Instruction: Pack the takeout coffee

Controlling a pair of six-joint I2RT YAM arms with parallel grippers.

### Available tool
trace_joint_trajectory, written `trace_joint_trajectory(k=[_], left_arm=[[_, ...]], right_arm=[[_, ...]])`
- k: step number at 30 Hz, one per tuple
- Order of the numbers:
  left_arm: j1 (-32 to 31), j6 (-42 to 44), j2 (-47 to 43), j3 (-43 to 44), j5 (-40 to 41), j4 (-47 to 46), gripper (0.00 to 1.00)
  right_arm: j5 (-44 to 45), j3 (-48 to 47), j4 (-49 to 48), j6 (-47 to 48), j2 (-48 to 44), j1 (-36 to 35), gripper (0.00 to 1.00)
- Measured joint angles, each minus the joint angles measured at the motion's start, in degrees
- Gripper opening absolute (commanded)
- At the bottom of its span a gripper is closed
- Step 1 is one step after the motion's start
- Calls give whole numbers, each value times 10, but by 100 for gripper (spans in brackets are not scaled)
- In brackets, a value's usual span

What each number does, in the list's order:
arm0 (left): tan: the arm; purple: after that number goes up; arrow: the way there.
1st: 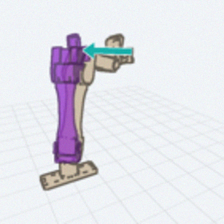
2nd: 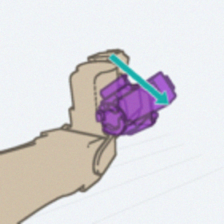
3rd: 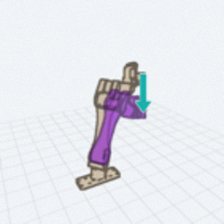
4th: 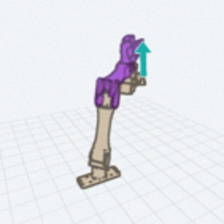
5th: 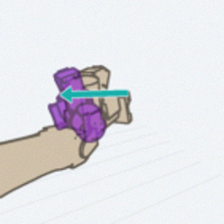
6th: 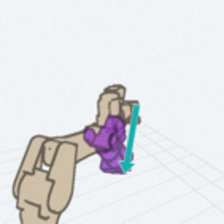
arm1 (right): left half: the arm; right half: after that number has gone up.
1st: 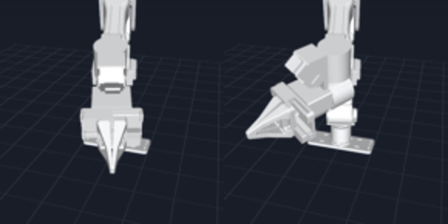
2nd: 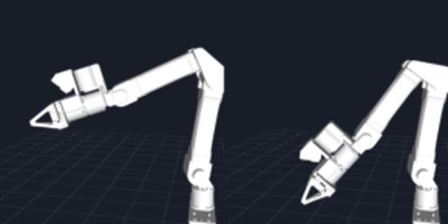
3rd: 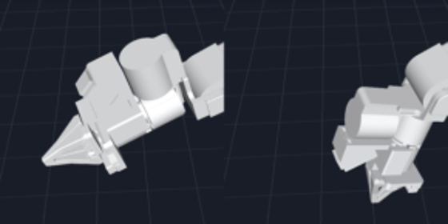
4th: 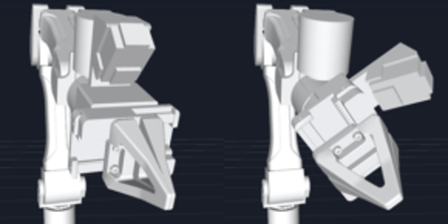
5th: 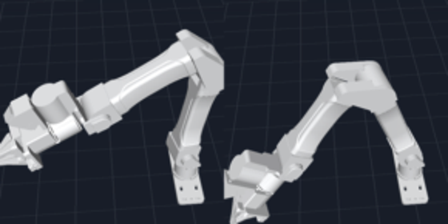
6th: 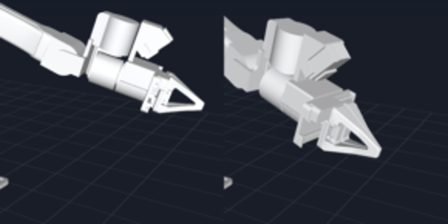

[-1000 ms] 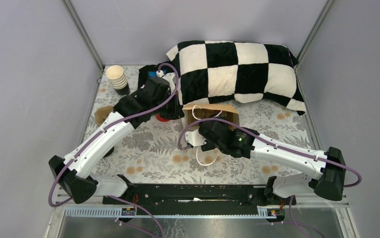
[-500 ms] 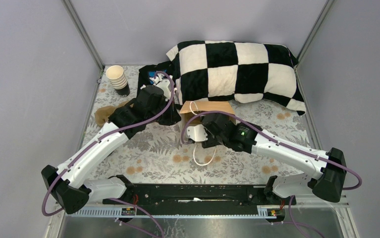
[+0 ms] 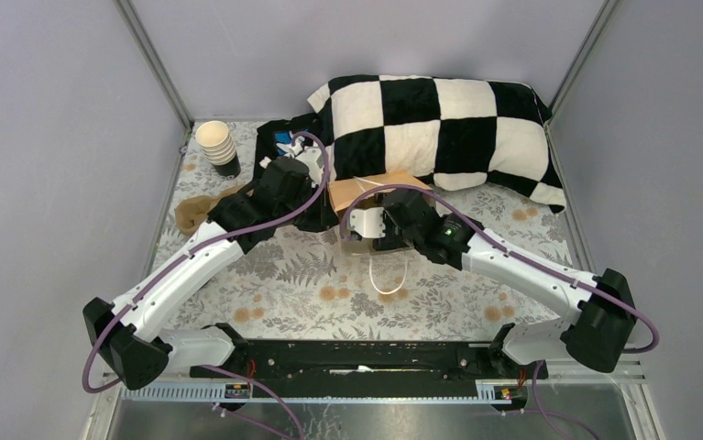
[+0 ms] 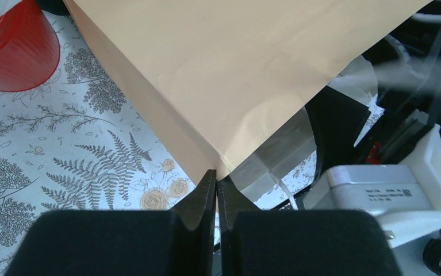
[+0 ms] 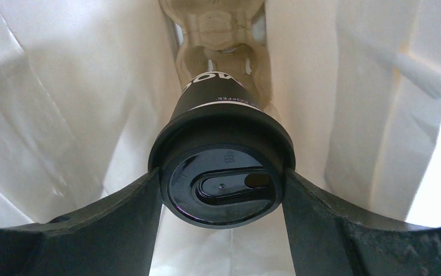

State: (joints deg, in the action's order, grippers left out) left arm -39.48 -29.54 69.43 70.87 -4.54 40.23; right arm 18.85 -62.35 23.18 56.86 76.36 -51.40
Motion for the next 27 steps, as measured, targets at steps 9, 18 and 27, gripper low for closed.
trace_joint_trajectory(k=[9,18,27], left_arm=[[1,7,30,34,-3,10,5],[2,8,39,50,-29,35,4],[2,1,45,53,-60,51,3]], right_arm=[[-43,1,-23,-1,23,12,36],[-51,36,-80,14,23,29,35],[-66,66,-114,12,22,50,34]])
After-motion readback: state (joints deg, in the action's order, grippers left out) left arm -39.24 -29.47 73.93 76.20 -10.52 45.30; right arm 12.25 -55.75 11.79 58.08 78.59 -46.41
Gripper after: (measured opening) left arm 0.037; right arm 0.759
